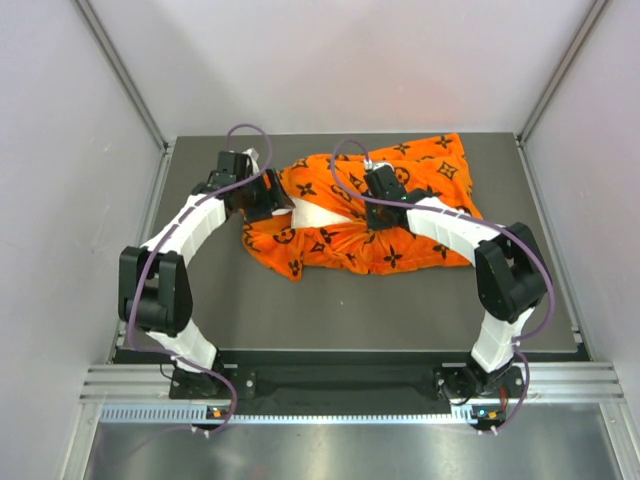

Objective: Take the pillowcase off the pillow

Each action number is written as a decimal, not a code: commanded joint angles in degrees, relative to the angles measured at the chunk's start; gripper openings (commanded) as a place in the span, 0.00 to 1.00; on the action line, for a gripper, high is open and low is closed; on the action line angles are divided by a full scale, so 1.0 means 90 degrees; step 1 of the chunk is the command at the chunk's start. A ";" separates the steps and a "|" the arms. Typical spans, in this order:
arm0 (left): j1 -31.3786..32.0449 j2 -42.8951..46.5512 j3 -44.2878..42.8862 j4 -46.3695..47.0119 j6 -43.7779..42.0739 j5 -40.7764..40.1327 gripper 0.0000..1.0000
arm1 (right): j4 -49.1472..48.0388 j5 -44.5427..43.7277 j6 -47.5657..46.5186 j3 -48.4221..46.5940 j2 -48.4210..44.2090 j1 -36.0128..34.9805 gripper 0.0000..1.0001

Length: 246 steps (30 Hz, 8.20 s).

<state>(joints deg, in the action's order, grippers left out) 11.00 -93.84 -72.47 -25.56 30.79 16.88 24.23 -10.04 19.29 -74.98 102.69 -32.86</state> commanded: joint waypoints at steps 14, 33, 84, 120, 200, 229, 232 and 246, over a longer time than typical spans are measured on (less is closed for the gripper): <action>0.0193 -0.0891 -0.0025 0.1014 0.0349 0.0565 0.77 | 0.0726 -0.0115 -0.0122 0.0450 -0.0268 -0.0099 0.00; 0.0574 -0.1223 -0.0160 0.1668 0.1012 0.1444 0.00 | 0.0726 -0.0095 -0.0180 0.0480 -0.1107 -0.0342 0.23; 0.0457 -0.1575 -0.1800 0.1961 0.1814 0.1845 0.00 | -0.0026 0.1663 -0.1157 -0.0529 -0.0453 -0.2267 0.00; -0.0510 -0.0540 -0.0152 0.1210 0.0418 0.2645 0.00 | 0.0696 -0.0164 -0.0864 0.0119 -0.0990 -0.0489 0.18; 0.0564 0.1696 0.1519 -0.1691 -0.2073 0.3778 0.00 | -0.0329 -0.1794 -0.0581 -0.6435 0.4195 -0.0880 0.00; 0.0555 -0.0373 -0.0981 0.0281 -0.0930 0.3280 0.00 | -0.0817 -0.0827 -0.1948 -0.3320 0.0905 -0.0323 0.96; 0.0545 -0.0588 -0.1137 0.0253 -0.0979 0.3115 0.00 | -0.0836 -0.0857 -0.1928 -0.2823 0.0378 -0.0323 0.96; 0.0291 -0.1223 -0.1645 0.0614 -0.0100 0.2606 0.00 | -0.0700 -0.0476 -0.0952 0.0420 -0.1947 -0.0558 0.95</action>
<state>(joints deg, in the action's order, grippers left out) 13.91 -103.66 -82.89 -29.23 27.24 39.92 18.50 -14.90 7.57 -73.67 89.34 -37.39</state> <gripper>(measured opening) 0.017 0.949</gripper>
